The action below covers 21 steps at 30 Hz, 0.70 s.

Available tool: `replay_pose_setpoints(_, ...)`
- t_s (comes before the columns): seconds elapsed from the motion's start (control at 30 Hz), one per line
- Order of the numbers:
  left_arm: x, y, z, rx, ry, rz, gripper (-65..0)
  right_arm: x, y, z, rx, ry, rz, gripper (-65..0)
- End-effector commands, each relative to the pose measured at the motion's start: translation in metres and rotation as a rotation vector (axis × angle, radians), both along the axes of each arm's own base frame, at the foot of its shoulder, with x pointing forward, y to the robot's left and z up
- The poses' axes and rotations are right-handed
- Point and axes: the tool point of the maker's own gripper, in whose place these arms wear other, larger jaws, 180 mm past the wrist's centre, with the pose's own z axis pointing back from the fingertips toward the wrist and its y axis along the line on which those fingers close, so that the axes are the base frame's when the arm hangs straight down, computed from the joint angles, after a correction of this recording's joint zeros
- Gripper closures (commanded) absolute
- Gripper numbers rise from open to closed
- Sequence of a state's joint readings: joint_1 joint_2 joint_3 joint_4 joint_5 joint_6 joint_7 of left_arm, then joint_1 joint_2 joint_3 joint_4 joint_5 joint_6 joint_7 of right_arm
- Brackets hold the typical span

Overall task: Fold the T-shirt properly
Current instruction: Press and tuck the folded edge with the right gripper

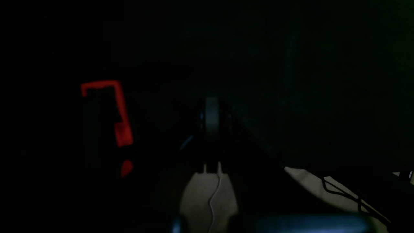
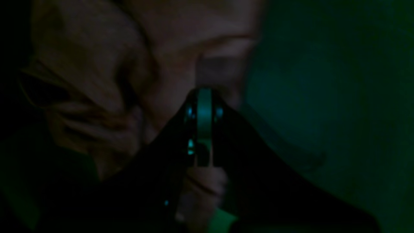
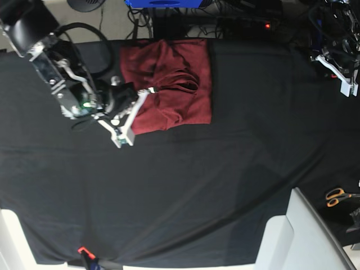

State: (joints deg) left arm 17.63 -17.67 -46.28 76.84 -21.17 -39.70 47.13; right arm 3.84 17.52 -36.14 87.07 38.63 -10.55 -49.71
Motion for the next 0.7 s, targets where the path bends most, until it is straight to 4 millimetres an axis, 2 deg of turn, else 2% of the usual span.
replay_pose_setpoints(0.0, 0.007, 0.008, 0.011, 0.022, -0.031, -0.009, 0.0, 0.013, -0.005, 0.007, -0.004, -0.038, -0.008, -0.5)
replay_pose_setpoints(0.3, 0.006, 0.008, 0.011, 0.022, -0.030, -0.009, 0.0, 0.013, 0.005, 0.010, 0.020, -0.040, -0.007, -0.5)
replay_pose_setpoints(0.4, 0.007, 0.008, 0.011, 0.022, -0.031, -0.009, 0.0, 0.012, 0.016, 0.011, 0.042, -0.037, -0.005, -0.5)
replay_pose_setpoints(0.67, 0.006, 0.008, 0.011, 0.022, -0.030, -0.009, 0.0, 0.012, 0.022, -0.001, 0.041, -0.001, -0.022, -0.5)
